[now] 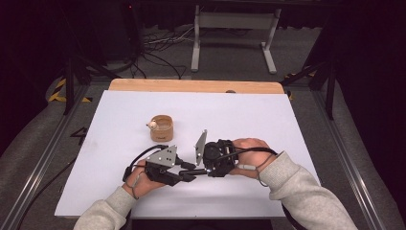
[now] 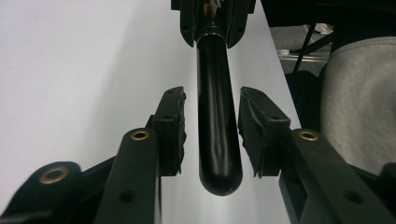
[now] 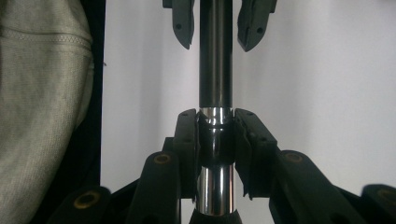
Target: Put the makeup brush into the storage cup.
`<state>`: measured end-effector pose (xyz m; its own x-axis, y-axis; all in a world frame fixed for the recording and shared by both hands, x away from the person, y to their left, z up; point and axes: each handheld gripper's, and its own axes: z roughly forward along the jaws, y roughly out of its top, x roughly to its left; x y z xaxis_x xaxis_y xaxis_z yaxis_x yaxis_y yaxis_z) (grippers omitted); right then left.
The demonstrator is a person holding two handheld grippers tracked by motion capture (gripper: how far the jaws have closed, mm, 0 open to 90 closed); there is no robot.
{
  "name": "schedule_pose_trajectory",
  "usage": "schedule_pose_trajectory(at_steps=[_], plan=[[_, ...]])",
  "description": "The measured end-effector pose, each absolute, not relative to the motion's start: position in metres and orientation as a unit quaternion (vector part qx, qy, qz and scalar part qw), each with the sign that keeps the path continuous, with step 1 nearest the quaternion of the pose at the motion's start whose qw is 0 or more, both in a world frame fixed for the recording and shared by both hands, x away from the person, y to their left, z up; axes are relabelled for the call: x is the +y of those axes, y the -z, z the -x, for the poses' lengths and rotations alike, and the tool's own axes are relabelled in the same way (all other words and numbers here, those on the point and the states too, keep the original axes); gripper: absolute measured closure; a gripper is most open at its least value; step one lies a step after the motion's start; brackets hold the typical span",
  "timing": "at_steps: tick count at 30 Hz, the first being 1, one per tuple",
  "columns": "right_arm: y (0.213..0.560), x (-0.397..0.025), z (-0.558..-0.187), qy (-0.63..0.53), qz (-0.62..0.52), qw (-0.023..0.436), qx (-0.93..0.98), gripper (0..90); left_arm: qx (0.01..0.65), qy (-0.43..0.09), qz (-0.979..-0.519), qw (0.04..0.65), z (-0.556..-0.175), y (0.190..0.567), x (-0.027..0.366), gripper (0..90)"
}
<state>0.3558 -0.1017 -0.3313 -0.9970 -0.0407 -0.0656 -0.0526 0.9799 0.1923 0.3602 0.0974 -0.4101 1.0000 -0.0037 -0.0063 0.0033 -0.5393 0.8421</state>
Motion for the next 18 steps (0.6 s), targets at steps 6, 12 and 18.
schedule_pose_trajectory(at_steps=[6,12,18], plan=[[0.3332,-0.1022,-0.3558,-0.100,0.029,0.026,0.994,71.7,-0.009,0.009,-0.880,0.474,-0.3597,0.4108,0.0969,71.0],[0.3335,-0.1022,-0.3551,-0.104,0.030,0.022,0.994,71.6,-0.006,0.006,-0.883,0.469,-0.3596,0.4119,0.0971,73.4],[0.3342,-0.1025,-0.3554,-0.106,0.030,0.025,0.994,71.5,-0.004,-0.004,-0.885,0.465,-0.3584,0.4105,0.0968,73.9]])
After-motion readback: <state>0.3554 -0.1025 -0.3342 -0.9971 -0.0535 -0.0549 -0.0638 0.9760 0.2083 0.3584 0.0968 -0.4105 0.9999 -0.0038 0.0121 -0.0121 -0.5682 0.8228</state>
